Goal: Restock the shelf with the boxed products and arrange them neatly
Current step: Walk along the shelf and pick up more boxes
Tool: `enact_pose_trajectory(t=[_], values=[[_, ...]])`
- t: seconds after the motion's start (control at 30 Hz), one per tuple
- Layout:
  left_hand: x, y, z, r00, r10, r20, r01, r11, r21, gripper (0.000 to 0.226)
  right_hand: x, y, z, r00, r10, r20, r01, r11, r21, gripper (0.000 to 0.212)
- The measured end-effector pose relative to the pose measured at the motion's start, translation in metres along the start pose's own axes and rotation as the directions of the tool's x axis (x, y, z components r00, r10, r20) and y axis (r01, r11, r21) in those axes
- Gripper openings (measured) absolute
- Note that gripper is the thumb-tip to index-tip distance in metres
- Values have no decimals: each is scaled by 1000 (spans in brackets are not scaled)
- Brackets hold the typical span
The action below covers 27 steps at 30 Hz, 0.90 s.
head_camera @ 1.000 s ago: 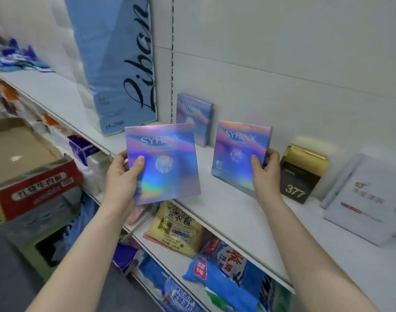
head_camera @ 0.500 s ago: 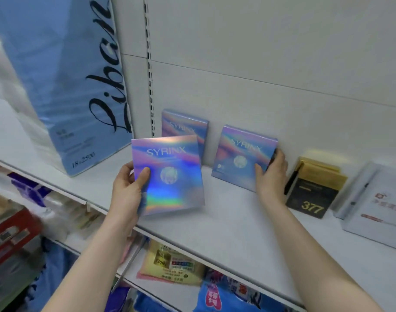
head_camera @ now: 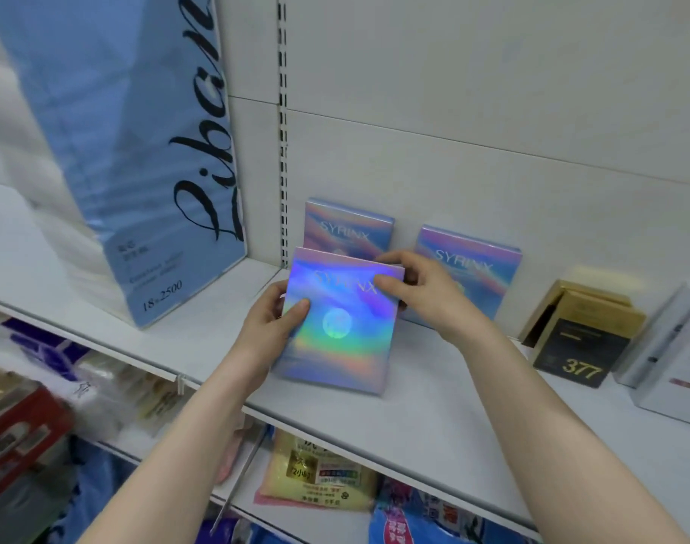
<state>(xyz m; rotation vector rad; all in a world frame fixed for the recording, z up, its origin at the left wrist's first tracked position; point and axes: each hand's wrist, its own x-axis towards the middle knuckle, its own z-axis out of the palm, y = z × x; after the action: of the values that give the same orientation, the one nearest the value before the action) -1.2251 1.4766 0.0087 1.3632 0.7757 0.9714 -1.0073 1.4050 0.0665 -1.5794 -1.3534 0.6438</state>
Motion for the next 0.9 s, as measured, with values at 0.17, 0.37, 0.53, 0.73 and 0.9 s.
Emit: enact_pose_trajectory(t=[0.17, 0.37, 0.53, 0.73, 0.9], values=[[16, -11, -21, 998, 59, 3, -58, 968, 244, 33, 31, 4, 11, 985, -91, -146, 69, 987, -148, 20], [36, -28, -31, 997, 51, 57, -73, 844, 531, 50, 60, 0, 23, 937, -246, -248, 126, 901, -416, 28], [52, -32, -29, 997, 22, 80, -67, 789, 611, 54, 67, 3, 26, 891, -392, -227, 158, 738, -656, 32], [63, -33, -20, 991, -1, 134, -88, 751, 654, 62, 69, 7, 25, 868, -441, -230, 103, 611, -785, 33], [67, -38, -21, 991, -7, 133, -87, 722, 687, 66, 66, 12, 22, 871, -450, -196, 62, 498, -865, 37]])
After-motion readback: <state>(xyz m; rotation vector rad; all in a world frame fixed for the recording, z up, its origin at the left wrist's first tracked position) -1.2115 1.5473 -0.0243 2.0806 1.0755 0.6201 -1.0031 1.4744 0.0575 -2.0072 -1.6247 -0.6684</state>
